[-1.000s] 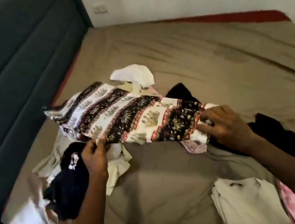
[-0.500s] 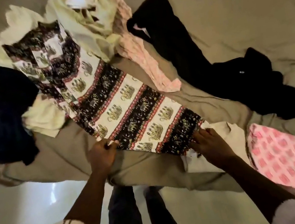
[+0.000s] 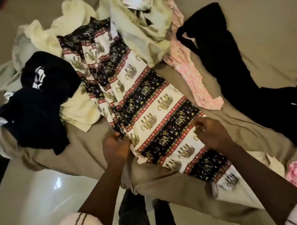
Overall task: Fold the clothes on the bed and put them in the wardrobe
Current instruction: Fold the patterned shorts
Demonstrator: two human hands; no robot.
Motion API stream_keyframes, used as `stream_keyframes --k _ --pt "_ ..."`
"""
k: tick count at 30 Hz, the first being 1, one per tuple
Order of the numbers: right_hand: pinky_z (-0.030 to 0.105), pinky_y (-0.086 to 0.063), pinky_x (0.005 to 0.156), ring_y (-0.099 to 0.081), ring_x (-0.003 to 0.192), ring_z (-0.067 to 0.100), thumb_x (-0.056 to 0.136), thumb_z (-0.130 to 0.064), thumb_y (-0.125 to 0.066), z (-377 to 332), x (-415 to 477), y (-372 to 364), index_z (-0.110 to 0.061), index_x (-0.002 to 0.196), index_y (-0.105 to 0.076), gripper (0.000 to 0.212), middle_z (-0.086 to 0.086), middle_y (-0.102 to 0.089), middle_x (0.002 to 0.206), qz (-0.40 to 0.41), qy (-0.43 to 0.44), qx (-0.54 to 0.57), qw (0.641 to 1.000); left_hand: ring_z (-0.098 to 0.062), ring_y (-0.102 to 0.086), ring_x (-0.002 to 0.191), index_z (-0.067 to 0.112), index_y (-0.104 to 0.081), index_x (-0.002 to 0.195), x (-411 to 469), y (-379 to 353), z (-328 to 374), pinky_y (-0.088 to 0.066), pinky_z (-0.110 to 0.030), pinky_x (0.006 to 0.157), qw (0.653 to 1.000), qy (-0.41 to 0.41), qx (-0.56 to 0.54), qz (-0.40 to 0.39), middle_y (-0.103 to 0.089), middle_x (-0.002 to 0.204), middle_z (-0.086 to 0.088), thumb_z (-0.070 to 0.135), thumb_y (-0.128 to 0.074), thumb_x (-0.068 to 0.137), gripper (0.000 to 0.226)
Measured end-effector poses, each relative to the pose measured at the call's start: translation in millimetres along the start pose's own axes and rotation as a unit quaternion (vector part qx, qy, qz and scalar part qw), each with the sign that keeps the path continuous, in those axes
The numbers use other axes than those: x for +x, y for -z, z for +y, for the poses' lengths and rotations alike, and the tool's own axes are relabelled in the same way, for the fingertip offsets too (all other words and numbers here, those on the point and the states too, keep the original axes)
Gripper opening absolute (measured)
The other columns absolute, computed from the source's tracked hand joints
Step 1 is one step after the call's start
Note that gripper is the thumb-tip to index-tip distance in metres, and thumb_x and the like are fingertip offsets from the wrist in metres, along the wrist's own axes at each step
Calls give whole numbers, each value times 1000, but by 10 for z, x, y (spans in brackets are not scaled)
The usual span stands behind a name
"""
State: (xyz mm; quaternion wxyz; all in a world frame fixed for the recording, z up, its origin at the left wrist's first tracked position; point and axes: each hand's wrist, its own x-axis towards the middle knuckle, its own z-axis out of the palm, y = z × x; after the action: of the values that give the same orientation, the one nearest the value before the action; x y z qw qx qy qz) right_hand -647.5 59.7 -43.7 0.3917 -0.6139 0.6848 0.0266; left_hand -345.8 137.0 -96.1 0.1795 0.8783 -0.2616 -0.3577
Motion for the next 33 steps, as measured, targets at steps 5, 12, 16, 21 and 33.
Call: stream_keyframes --k 5,12,16,21,33 --pt "28 -46 73 -65 81 17 98 -12 -60 -749 800 -80 -19 119 -69 25 3 -70 112 51 -8 80 995 -29 -67 84 15 -70 105 467 55 218 -51 -33 70 994 -63 69 48 -73 94 -8 27 -64 96 16" --pt "48 -49 105 -60 120 32 85 -38 -63 -1169 1606 -333 -24 130 -57 48 10 -60 131 105 -44 50 992 -23 -72 92 25 -72 116 873 -25 289 -55 -32 77 999 -3 44 16 -77 103 2 47 -71 92 33" --pt "43 -45 104 -60 108 26 97 -37 -66 -1311 1816 -376 -18 134 -49 46 4 -64 121 86 -76 49 992 -14 -69 74 25 -75 103 981 -73 321 -56 -28 70 1000 -1 11 -6 -78 94 3 36 -70 95 14" --pt "25 -47 68 -65 78 24 99 -38 -66 -1257 1931 -421 -15 114 -67 28 7 -73 98 74 -91 63 991 -15 -66 77 24 -70 94 935 -29 264 -55 -32 74 991 66 -94 66 -68 83 11 31 -64 93 10" --pt "34 -53 70 -68 78 22 96 -40 -70 -1255 2013 -490 -16 104 -69 26 5 -76 91 24 -84 149 985 -30 -60 113 23 -74 106 1130 -242 458 -46 -36 92 988 122 -38 82 -64 121 -9 41 -73 93 22"
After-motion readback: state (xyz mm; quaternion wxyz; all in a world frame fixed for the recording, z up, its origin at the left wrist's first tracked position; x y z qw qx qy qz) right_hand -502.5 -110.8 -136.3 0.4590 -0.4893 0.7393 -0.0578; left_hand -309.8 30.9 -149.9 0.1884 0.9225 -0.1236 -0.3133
